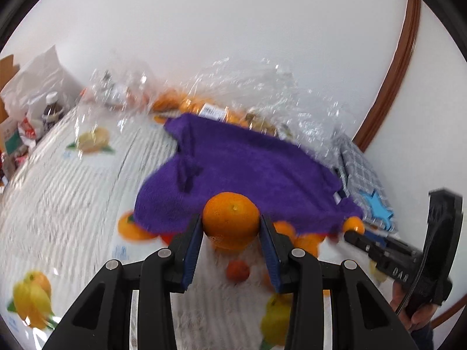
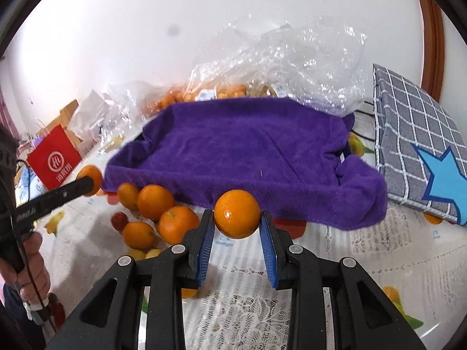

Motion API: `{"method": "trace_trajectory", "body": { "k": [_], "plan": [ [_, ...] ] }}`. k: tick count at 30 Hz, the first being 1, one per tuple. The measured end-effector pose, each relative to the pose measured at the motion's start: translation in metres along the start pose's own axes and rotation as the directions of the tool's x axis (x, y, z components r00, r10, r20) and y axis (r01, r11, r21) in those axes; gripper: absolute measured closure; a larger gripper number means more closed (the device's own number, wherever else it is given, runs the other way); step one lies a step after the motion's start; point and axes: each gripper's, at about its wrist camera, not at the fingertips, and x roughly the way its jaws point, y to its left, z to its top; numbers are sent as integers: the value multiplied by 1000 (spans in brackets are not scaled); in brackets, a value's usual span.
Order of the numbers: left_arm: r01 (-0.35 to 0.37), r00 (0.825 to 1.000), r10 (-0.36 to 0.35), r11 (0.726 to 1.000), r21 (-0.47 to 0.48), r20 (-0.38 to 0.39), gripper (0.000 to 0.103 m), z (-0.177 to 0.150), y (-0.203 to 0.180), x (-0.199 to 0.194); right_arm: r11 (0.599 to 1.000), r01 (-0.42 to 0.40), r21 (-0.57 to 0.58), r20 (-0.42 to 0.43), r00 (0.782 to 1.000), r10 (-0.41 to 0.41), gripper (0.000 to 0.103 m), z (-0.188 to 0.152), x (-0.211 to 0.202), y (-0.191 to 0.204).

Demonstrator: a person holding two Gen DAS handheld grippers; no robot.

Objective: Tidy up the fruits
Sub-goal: 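Lift the held orange with the right tool while the left tool carries its orange over the towel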

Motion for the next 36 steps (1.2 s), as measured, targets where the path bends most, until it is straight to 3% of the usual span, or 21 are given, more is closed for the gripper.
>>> {"method": "trace_trajectory", "body": {
  "k": [8, 17, 24, 30, 36],
  "plan": [
    [-14, 999, 11, 996, 89, 39, 66, 72, -21, 6, 997, -13, 72, 74, 997, 7, 72, 38, -16, -10],
    [-4, 1000, 2, 992, 128, 17, 66, 121, -40, 53, 991, 84, 102, 104, 990, -94, 71, 86, 5, -40],
    [22, 999, -17, 993, 112, -45, 66, 129, -37, 97, 986, 109, 125, 88, 989, -120, 71, 103, 38, -59],
    [-13, 994, 28, 989, 151, -101, 66, 120, -30, 125, 987, 89, 135, 62, 993, -98, 71, 108, 67, -64],
    [-14, 988, 32, 992, 122, -150, 66, 110, -12, 141, 987, 94, 132, 5, 995, -95, 71, 105, 93, -66]
  ]
}}
